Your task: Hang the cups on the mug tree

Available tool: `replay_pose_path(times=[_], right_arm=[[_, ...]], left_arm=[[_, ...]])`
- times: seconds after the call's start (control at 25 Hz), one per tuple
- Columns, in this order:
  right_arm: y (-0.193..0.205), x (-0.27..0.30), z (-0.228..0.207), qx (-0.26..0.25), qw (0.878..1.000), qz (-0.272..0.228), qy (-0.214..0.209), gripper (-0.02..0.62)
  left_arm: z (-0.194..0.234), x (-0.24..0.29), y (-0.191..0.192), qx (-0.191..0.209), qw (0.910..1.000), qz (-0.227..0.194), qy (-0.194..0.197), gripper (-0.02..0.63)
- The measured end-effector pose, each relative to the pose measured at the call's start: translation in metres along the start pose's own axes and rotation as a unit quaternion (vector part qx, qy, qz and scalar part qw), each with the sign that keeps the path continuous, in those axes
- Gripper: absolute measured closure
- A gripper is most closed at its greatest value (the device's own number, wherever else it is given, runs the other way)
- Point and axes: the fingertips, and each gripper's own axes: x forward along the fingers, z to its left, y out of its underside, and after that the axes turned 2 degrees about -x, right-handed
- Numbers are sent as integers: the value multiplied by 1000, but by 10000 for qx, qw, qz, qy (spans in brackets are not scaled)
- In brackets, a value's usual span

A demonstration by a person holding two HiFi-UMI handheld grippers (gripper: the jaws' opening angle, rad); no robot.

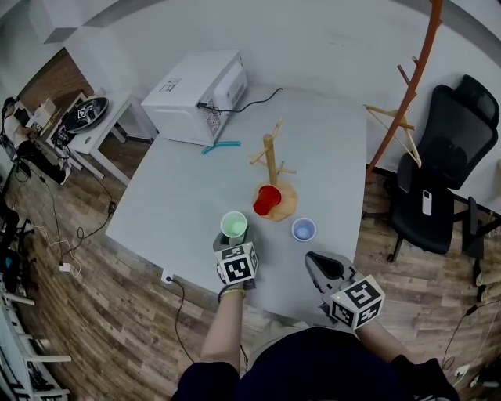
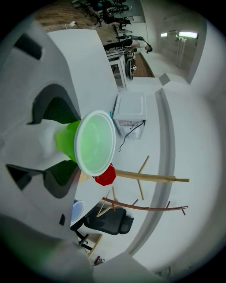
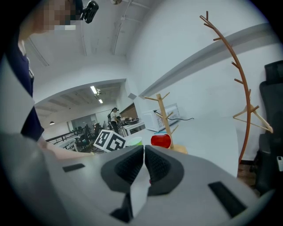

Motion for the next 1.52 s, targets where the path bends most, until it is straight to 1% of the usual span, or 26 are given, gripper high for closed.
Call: replay_pose_path(times=[0.16, 0.36, 0.64, 0.76, 0.92, 1.32, 1.52], right_arm=[[-2, -6, 5, 11, 10000, -71, -52, 565], [-4, -13, 7, 46, 9998, -140, -142, 565], [-8, -22, 2, -5, 9989, -169, -437, 565], [-11, -26, -1, -58, 9981, -154, -597, 565], [-16, -31, -7, -115, 9965, -146, -809, 565], [-25, -46, -30, -173, 9925, -130, -1207, 565], [-25, -55, -44, -173, 9909, -108, -1327, 565]], left_arm=[[-4, -13, -17, -3, 9999, -125, 26, 334], [-14, -28, -35, 95, 9997, -221, 57, 334], [-31, -49, -67, 205, 9991, -357, 101, 336], [-39, -54, -83, 368, 9985, -402, 71, 336], [-45, -57, -96, 633, 9974, -348, -10, 336], [-63, -54, -114, 1017, 9940, -184, -349, 336], [-75, -46, -123, 1170, 9921, -129, -442, 336]])
